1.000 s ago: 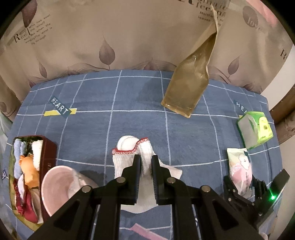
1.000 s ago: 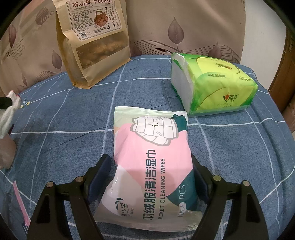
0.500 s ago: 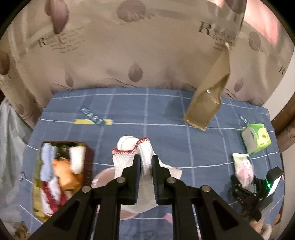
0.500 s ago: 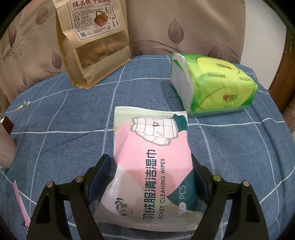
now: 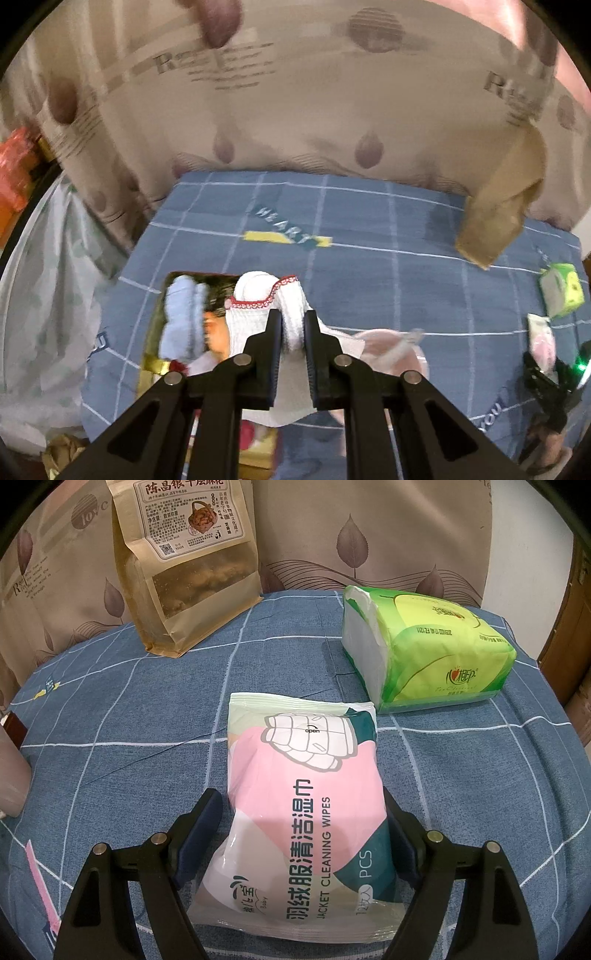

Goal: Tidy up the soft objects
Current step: 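Carry the white sock with the left gripper into the tray and release it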

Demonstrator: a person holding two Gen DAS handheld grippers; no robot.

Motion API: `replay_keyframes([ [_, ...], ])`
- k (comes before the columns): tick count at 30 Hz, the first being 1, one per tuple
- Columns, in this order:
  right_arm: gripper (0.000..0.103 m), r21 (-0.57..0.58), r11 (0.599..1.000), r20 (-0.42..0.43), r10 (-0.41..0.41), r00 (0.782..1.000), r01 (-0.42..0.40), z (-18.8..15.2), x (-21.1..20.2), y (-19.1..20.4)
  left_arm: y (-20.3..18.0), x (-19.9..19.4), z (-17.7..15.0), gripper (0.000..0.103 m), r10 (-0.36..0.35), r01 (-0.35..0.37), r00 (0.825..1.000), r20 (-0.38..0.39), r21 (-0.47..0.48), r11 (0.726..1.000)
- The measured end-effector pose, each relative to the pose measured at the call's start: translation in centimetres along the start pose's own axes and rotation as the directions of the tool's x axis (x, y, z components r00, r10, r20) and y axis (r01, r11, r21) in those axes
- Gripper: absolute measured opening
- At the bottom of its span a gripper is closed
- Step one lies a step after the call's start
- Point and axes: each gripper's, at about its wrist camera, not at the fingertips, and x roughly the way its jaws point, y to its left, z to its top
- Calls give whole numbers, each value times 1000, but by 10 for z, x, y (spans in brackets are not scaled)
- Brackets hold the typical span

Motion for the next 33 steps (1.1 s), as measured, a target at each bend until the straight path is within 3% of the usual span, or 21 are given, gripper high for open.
replay_keyframes([
  [8,81,-1,1000,0,1,1000,-1,0,0,0,48,21,-5,12,63,-65,997,-41,-49,997],
  [18,81,-1,1000,0,1,1000,-1,0,0,-1,83,56,-8,12,71,-76,995,-66,-73,994],
  [33,81,-3,1000,-1,2,1000,-2,0,0,0,98,101,-13,15,91,-95,993,-78,-56,994],
])
